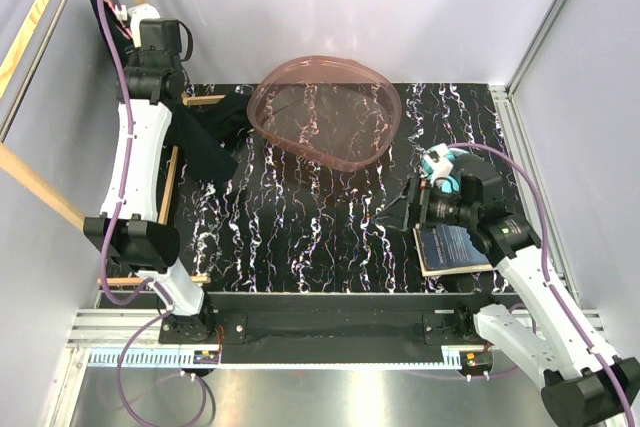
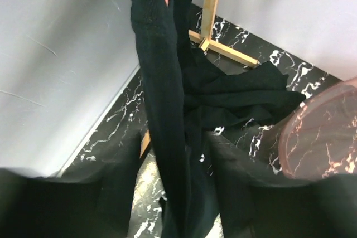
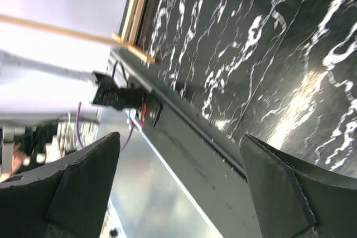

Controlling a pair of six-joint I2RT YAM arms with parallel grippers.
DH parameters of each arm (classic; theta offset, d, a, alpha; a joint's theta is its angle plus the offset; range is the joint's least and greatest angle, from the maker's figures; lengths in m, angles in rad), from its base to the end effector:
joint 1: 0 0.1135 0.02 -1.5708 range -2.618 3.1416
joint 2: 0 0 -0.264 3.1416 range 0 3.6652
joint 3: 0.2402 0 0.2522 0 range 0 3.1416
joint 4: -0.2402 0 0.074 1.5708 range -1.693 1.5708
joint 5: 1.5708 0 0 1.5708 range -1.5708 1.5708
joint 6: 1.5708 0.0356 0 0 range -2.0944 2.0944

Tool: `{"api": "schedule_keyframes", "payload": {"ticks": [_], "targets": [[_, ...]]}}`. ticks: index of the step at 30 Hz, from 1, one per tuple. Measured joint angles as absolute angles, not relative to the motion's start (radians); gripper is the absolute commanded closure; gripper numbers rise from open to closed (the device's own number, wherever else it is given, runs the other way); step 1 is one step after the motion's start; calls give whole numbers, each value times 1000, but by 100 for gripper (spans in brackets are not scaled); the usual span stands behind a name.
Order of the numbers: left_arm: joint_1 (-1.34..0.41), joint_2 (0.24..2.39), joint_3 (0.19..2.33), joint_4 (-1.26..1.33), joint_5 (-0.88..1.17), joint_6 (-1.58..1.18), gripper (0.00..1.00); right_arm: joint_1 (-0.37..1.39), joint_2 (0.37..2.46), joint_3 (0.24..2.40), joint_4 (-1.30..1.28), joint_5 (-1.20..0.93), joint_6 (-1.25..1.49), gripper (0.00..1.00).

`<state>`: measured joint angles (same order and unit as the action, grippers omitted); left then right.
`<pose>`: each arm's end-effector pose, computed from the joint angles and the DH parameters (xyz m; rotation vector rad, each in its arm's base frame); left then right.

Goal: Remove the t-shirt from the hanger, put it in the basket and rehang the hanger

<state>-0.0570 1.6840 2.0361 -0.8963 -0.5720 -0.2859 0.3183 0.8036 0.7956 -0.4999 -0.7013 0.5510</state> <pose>0.3485 -0.0006 0.4628 -0.5621 1.9644 0.3902 0.1549 0.0752 0.3124 -0.2087 2.1806 1.2407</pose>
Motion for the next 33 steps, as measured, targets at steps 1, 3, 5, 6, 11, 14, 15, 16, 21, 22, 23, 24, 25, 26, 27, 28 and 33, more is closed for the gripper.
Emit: {"api": "schedule_keyframes", "payload": {"ticks": [1,3,5,6,11,14,15,16,21,22,23,24,25,26,27,28,33], "targets": [[-55,1692,2038,-896,-573,-289,66,333,812,796,-502,-702,551,4],[-51,1709,2054,-896,-574,-287,73,356,828,797,-513,-706,551,3],[-47,1721,2067,-888,-577,-284,73,368,838,803,-533,-706,547,3],[-47,1723,2070,-887,-582,-282,74,369,837,807,-545,-704,545,3],[-46,1737,2076,-877,-636,-252,87,372,779,817,-576,-689,538,2],[-46,1762,2089,-872,-682,-220,100,373,742,830,-580,-672,538,1],[-46,1774,2096,-866,-705,-205,100,373,731,839,-582,-667,538,0],[-46,1780,2099,-860,-716,-199,100,373,726,845,-582,-664,536,1],[-49,1784,2095,-855,-810,-155,100,373,728,884,-590,-653,505,0],[-52,1783,2091,-855,-833,-146,100,373,733,889,-593,-650,498,0],[-57,1782,2086,-854,-855,-135,100,373,738,893,-596,-648,492,0],[-62,1782,2083,-854,-878,-125,100,373,741,894,-597,-647,488,0],[-68,1781,2078,-853,-901,-112,100,373,746,894,-598,-646,485,0],[-73,1781,2076,-851,-920,-101,100,373,751,894,-599,-646,483,0],[-80,1780,2073,-847,-945,-88,100,373,757,894,-599,-646,481,0],[-87,1780,2072,-843,-968,-69,100,373,762,894,-599,-646,477,0],[-119,1769,2049,-775,-1077,55,100,373,770,894,-600,-645,465,0]]}}
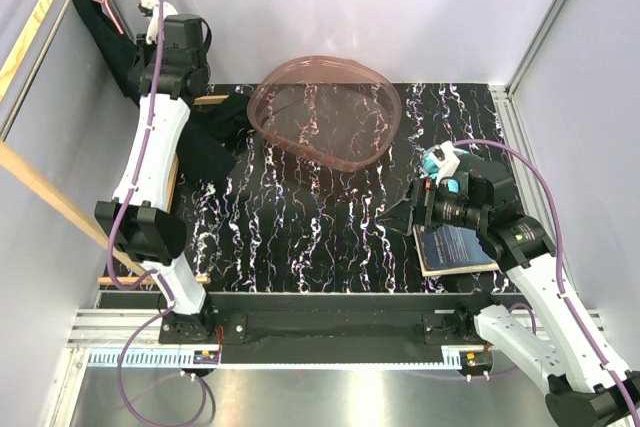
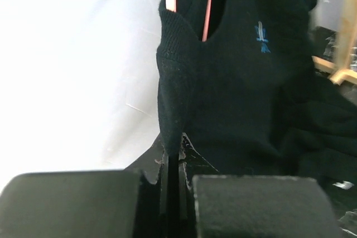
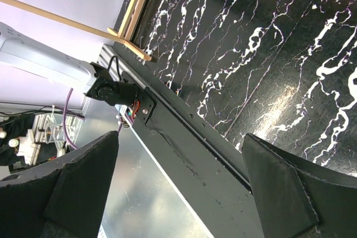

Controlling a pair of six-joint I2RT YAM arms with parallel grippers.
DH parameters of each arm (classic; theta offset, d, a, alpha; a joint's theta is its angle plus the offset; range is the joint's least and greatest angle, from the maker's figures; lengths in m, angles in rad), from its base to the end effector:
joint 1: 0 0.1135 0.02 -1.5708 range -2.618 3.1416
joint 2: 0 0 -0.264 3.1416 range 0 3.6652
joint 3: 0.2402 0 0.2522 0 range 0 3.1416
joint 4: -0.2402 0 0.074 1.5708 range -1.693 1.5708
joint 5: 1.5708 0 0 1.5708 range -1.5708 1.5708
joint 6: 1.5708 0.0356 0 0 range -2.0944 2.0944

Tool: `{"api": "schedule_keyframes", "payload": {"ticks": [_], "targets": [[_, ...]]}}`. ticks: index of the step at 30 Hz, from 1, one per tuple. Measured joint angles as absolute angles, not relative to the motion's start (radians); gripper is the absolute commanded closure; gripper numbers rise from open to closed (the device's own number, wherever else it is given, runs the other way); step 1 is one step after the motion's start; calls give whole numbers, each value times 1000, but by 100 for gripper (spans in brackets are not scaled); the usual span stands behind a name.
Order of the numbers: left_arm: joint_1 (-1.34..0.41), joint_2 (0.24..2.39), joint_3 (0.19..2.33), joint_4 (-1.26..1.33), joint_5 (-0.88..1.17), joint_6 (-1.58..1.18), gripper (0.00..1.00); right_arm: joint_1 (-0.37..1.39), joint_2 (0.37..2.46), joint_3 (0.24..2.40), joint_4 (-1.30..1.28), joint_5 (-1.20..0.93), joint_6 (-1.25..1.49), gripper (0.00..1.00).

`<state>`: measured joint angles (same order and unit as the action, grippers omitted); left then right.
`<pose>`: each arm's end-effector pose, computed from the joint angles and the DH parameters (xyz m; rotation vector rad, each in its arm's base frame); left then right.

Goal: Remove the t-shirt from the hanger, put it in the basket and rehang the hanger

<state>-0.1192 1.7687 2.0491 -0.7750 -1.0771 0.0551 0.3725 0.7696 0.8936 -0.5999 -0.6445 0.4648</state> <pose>0.3718 -0.0130 0.4547 -0.4880 1.8690 1.0517 0.1386 0.0771 0.3401 -0.3312 2.1244 1.1648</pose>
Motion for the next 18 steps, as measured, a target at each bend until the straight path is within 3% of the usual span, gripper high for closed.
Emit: {"api": "schedule_keyframes", "payload": {"ticks": [4,9,18], "targets": [[-139,1739,1969,-627,-1154,212,100,373,770,894,-600,-645,464,0],[-159,1677,1757,-203,-1246,580,100,373,771,894,-599,-646,475,0],[-165,1678,1723,213,-1292,983,100,373,786,894,-600,-647,476,0]]}}
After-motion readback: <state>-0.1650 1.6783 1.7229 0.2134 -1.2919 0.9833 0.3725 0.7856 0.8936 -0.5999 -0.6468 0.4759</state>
